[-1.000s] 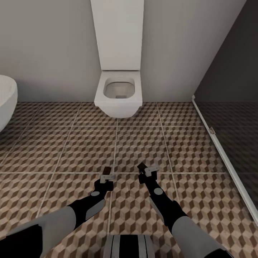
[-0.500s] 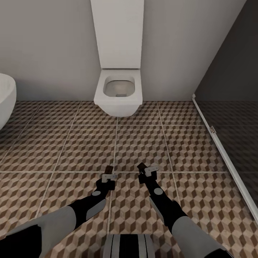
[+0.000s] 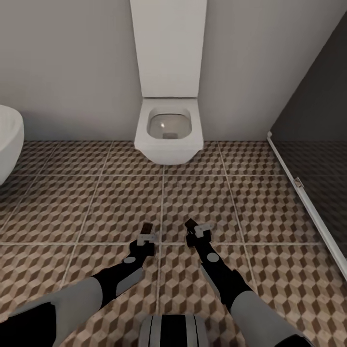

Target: Take the four mousetraps from the cabinet in the bathroom and place them on the bathroom floor. Make sure all four end up on the same floor surface, and ensure that at least two of them are either under or directly next to the same bathroom sink.

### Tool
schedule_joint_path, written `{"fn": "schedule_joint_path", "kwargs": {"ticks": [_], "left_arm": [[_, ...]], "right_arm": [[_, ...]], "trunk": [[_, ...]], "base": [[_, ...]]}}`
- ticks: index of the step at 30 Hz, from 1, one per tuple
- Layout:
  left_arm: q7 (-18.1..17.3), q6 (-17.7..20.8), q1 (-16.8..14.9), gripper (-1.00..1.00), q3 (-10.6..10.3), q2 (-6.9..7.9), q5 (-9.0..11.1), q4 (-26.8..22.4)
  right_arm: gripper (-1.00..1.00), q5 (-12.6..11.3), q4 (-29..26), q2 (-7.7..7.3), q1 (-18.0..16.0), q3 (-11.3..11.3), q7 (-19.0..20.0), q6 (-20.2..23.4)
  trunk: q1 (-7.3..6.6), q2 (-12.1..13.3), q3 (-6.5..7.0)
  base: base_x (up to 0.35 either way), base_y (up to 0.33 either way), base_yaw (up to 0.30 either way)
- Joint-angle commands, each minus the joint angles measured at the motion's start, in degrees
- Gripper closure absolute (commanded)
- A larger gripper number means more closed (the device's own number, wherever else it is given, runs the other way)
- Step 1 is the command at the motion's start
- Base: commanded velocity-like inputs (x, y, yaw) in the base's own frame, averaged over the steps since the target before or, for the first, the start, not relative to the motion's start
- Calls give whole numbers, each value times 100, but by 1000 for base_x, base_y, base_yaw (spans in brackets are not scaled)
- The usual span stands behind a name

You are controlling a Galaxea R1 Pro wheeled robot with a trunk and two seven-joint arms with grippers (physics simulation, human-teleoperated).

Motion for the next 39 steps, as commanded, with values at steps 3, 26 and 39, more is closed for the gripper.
{"fn": "schedule_joint_path", "kwargs": {"ticks": [3,26,39], "left_arm": [[59,-25,-8,100,-50,6,34,-14],[59,-20,-7,100,-53,3,34,-4],[52,-25,-9,100,-57,3,32,-4]], "right_arm": [[100,26,8,-1,-5,24,-48,-8],[100,26,5,-1,-5,24,-51,-11],[100,26,6,7,-5,90,-53,-8]], "trunk": [[2,-1,-4],[2,-1,-4],[2,-1,-4]], "base": [[252,198,0],[299,34,0],[310,-62,0]]}}
